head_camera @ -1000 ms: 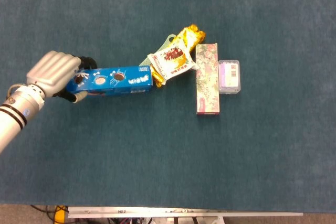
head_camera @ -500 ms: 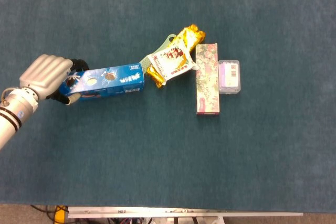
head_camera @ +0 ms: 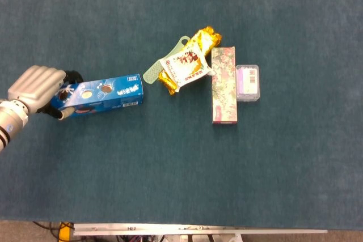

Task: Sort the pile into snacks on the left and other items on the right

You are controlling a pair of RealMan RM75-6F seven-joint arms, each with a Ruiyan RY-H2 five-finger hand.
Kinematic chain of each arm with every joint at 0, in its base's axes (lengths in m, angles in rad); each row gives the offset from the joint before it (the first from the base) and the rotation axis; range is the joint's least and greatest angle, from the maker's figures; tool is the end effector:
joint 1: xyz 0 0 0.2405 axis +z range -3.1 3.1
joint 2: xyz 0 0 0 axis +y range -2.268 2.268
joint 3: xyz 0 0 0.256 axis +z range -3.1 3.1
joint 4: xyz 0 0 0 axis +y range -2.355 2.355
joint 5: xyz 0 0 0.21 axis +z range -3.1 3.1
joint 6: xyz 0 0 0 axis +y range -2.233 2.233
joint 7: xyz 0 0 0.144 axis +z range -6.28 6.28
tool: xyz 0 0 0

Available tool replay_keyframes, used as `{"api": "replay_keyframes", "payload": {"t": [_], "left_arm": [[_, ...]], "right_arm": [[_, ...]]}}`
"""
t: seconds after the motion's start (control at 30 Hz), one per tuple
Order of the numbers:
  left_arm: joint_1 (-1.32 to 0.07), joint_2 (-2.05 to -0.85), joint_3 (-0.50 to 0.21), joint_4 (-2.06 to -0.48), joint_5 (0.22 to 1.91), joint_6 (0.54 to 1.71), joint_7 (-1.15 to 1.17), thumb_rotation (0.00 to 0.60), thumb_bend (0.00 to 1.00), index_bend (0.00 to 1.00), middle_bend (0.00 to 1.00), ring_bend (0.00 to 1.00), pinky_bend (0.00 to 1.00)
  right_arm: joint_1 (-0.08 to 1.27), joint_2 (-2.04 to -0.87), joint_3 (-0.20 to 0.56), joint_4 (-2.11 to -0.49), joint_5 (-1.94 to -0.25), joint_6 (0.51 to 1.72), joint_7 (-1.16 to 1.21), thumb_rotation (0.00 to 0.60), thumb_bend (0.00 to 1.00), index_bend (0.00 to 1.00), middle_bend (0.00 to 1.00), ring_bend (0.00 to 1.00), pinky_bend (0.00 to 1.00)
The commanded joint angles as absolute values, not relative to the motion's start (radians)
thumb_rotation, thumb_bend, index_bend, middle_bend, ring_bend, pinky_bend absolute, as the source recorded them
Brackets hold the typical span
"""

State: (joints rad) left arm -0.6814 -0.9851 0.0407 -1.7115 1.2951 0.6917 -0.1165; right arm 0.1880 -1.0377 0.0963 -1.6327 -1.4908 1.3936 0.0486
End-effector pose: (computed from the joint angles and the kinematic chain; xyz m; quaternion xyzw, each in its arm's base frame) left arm -0.2445 0.2952 0.1003 -0.7641 -0.4864 -0.2165 0.3644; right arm -0.2936 -0.2221 0.1786 0.6201 -0.3677 0.4034 0.5635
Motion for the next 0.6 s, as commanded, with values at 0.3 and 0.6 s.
{"api": "replay_keyframes", "payload": {"t": [0.3,0.6], "left_arm": [[-0.663,-0.961,0.049,-1.737,1.433,0.709,-0.228,0.6,0.33,0.5,0.49,0.45,0.47],[-0.684,-0.972,0.072,-1.71,1.546,0.693,-0.33,0.6,0.33,0.41,0.39,0.35,0.45]], "right_arm": [[0.188,-1.033,0.097,-1.654,-1.493,1.398,0.029,0.6,0.01,0.48,0.42,0.35,0.47],[0.185,-1.027,0.096,-1.675,-1.492,1.403,0.01,0.6,0.01,0.48,0.42,0.35,0.47]]}}
